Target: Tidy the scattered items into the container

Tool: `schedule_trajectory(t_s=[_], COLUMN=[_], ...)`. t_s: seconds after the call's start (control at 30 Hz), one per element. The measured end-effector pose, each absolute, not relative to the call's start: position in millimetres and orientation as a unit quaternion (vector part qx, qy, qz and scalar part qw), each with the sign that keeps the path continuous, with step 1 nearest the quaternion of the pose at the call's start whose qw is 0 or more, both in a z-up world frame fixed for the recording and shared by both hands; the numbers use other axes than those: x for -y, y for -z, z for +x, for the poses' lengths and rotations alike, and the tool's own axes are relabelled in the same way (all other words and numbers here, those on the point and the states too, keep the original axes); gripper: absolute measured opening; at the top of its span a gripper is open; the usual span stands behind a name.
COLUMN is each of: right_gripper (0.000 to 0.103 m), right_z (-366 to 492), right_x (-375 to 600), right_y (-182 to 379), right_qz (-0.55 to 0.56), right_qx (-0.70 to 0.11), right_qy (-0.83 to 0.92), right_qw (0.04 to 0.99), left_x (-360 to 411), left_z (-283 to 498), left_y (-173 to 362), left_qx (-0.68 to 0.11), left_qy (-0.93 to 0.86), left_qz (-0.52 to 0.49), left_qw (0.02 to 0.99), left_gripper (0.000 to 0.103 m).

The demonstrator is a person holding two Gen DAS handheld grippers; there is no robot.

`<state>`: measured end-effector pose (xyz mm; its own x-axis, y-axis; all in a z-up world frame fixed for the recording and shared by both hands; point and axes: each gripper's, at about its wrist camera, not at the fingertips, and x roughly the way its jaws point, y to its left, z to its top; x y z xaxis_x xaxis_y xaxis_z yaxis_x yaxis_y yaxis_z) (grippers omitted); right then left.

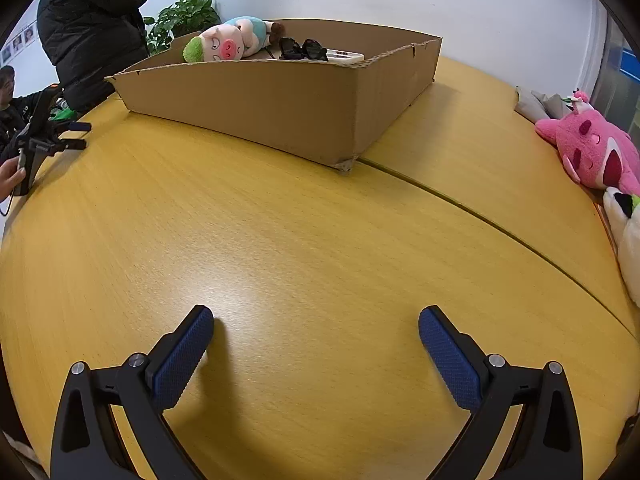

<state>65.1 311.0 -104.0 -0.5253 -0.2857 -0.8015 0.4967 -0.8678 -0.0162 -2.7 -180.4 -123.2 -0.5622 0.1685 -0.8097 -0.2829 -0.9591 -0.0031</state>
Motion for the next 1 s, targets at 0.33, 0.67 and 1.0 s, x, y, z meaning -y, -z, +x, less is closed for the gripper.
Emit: schedule_trajectory(t_s=[0.33,0.67,1.0], right_gripper=[0.103,0.103,0.103], right_z=[68,60,60], right_x=[-323,-335,-334], right_y=[104,106,106], right_qz=[0.423,0.416,0.416], right_qx=[-0.151,-0.172,-0.172], right_qy=[0.848,0.833,0.833], right_qw=[0.28,0.322,0.322], left_x=[186,192,192], left_z=[-3,-3,-3], left_y=[126,126,126], left_qx=[-0.083,-0.108,-0.108], left_qy=[-0.876,-0.865,-0.865], left_qz=[-0.445,-0.44,-0.44], left_qw=[0.166,0.215,0.215], left_gripper=[0.103,0.103,0.103])
